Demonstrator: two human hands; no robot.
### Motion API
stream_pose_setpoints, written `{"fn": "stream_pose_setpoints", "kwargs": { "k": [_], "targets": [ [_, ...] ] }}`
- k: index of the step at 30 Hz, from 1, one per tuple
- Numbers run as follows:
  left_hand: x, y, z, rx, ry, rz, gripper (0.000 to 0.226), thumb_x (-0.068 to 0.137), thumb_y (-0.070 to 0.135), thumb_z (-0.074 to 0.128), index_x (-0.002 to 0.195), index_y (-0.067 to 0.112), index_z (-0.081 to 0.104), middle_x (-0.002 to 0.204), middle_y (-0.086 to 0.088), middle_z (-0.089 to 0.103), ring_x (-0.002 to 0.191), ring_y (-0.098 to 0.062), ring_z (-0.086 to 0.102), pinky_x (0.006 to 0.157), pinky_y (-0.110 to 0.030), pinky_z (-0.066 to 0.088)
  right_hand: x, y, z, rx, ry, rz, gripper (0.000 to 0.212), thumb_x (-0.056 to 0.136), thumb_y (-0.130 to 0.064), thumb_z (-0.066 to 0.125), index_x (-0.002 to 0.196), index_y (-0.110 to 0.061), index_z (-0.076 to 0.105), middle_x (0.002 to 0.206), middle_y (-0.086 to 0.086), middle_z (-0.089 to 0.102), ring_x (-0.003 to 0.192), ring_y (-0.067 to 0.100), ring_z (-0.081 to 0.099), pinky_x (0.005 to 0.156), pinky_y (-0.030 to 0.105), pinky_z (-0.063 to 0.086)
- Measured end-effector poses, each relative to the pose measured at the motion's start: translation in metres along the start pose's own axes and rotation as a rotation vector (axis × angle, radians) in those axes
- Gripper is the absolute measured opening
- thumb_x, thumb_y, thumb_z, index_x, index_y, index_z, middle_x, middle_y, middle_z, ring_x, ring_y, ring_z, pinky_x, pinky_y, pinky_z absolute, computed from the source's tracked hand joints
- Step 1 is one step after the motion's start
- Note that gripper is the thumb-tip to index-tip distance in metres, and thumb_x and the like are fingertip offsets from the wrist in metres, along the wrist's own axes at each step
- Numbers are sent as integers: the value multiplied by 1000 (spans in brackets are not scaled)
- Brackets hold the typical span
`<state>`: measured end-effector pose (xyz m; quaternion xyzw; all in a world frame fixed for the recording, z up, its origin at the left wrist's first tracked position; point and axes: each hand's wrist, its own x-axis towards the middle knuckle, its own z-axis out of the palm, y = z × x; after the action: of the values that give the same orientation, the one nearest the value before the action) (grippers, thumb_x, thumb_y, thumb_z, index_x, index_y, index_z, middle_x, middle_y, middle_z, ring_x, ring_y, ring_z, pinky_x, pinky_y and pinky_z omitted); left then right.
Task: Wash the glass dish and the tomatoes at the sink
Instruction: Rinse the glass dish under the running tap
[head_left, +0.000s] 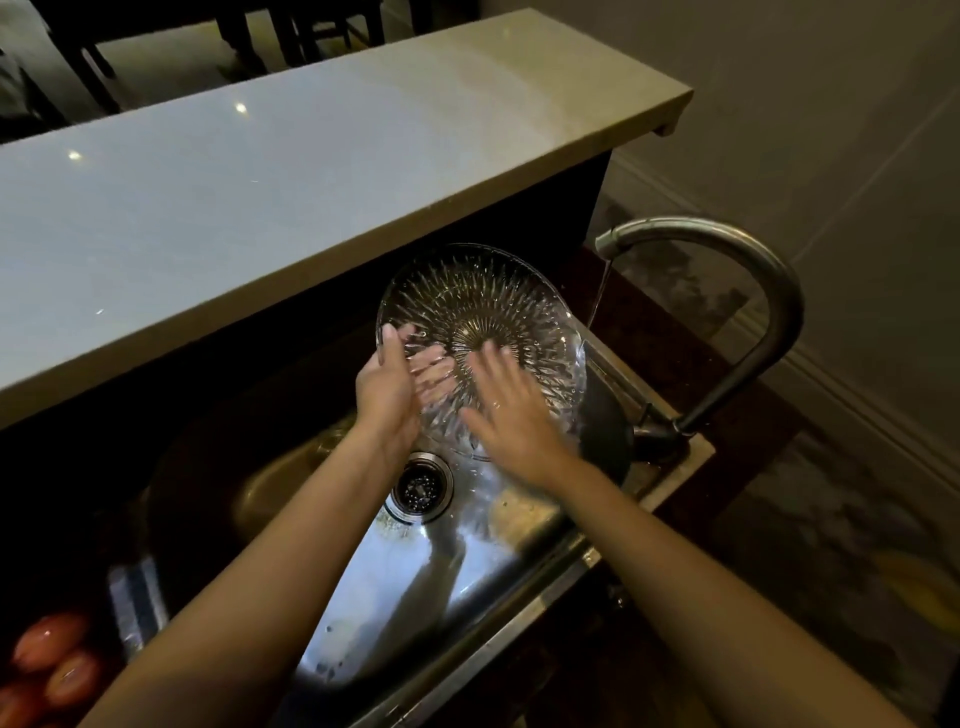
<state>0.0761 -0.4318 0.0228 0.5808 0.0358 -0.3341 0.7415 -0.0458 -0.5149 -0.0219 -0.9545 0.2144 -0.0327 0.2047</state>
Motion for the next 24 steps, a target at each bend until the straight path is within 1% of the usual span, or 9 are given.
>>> {"fn": "stream_pose_setpoints", "kwargs": {
  "k": [3, 8, 12, 14, 16, 18, 20, 22, 24],
  "targets": [
    [0, -5, -5, -7, 16, -18, 38, 99, 42, 31, 117, 17, 53, 89, -9, 68, 69, -18, 70, 57, -30, 57, -16, -2, 9, -100, -40, -190, 54, 94, -53, 4, 142, -35, -12, 155, -9, -14, 143, 12, -15, 116, 38, -10],
    [3, -7, -20, -93, 45, -74, 35, 99, 40, 31, 113, 17, 53, 86, -13, 68, 64, -19, 72, 49, -30, 57, -6, 60, -23, -222, -73, 94, 59, 98, -48, 19, 147, -27, -4, 158, -2, -9, 146, 16, -9, 120, 45, -2],
    [9, -10, -25, -159, 56, -129, 37, 99, 42, 28, 118, 20, 51, 91, -11, 69, 69, -20, 72, 55, -34, 60, 18, 63, -51, -192, 13, 66, 61, 98, -39, 29, 149, -22, -1, 159, -4, -8, 144, 8, -11, 118, 35, -6],
    [16, -13, -28, -186, 51, -163, 40, 99, 44, 26, 122, 20, 49, 98, -12, 69, 75, -20, 72, 59, -33, 60, 28, 52, -60, 34, 142, 138, 65, 98, -31, 36, 150, -20, -2, 159, -3, -11, 145, 12, -6, 114, 25, 0],
    [22, -18, -31, -262, 41, -229, 44, 98, 45, 26, 126, 17, 45, 103, -15, 69, 85, -25, 71, 62, -36, 60, 37, 44, -71, 344, 219, 312, 65, 98, -27, 40, 150, -15, 3, 160, 3, -4, 145, 20, 13, 104, 14, 19],
    [25, -24, -32, -360, 42, -289, 42, 98, 44, 28, 119, 13, 48, 95, -17, 70, 76, -27, 73, 56, -39, 60, 39, 39, -77, 680, 218, 490, 49, 100, -29, 35, 146, -14, 25, 151, 13, 32, 121, 23, 51, 82, 19, 44],
    [23, -33, -29, -375, 42, -319, 38, 98, 39, 33, 114, 10, 52, 93, -19, 69, 72, -27, 73, 56, -40, 60, 35, 31, -80, 1177, 222, 566, 41, 102, -29, 30, 134, -7, 41, 129, 22, 56, 94, 21, 64, 78, 27, 54],
    [21, -41, -23, -81, 70, -250, 39, 98, 35, 40, 122, 5, 49, 102, -19, 67, 78, -25, 71, 64, -36, 58, 26, 30, -80, 1432, 283, 577, 41, 102, -28, 29, 132, -2, 42, 121, 25, 59, 100, 29, 64, 88, 43, 54],
    [23, -52, -15, 526, 203, -20, 49, 96, 33, 46, 134, 4, 37, 120, -19, 59, 98, -27, 62, 80, -36, 50, 16, 31, -79, 1500, 333, 603, 43, 102, -29, 29, 134, -2, 40, 123, 25, 57, 109, 32, 62, 92, 47, 52]
  ]
}}
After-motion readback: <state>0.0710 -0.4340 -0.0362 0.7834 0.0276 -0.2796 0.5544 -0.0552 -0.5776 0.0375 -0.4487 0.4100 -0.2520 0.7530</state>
